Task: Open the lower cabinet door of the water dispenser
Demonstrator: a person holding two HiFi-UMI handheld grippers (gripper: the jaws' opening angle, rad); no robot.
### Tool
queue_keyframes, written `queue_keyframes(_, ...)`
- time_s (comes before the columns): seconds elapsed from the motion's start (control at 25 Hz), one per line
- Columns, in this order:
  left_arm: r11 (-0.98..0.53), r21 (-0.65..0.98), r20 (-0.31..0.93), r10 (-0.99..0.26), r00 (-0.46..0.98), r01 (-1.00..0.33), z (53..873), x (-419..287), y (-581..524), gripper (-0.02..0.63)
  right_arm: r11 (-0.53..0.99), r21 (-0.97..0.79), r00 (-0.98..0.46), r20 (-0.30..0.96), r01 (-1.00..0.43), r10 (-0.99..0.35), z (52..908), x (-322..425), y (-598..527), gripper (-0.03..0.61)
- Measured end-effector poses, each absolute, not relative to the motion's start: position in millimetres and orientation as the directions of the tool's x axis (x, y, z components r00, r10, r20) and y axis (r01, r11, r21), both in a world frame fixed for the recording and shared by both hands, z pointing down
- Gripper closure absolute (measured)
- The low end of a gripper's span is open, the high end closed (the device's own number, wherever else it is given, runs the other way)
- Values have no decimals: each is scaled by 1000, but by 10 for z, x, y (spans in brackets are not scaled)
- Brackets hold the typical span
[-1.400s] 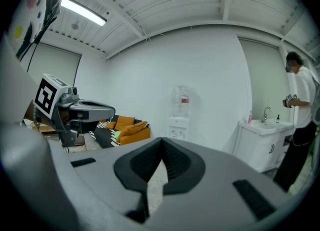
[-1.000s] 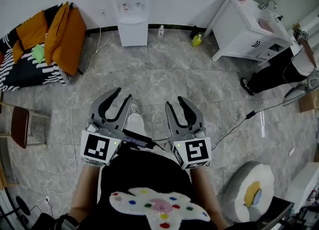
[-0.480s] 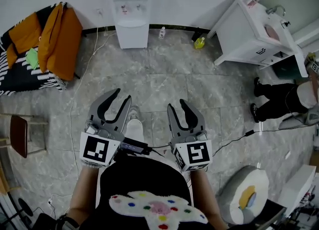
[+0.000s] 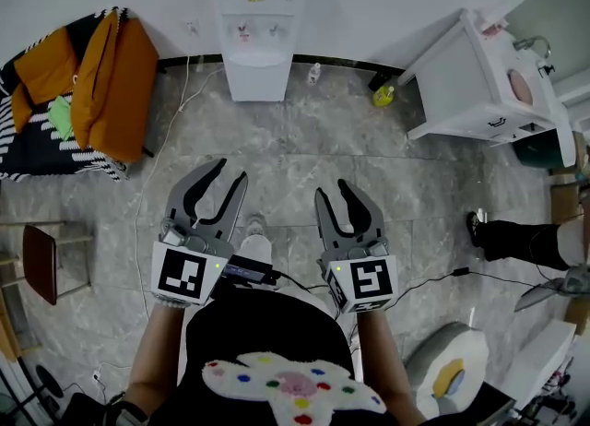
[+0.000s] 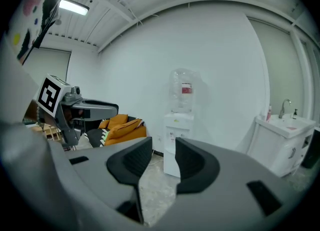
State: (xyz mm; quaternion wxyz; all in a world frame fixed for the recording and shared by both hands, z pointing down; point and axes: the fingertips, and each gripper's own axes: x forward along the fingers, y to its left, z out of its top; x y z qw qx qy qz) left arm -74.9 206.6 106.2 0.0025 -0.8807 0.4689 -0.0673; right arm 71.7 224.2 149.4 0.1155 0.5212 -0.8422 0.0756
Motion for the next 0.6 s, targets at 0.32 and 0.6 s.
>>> queue_keyframes(0.32,-559,-48,111,-826,552,-828,1072,-1032,1396,489,460,10,-440,270,-888,-856,1453,396,1558,446)
queue_keyframes(0.6,-545,-61,92,-837,539,-836,1076,-1265,1067,488,466,35,-432,319,-884,-844,1481,230,1254,446)
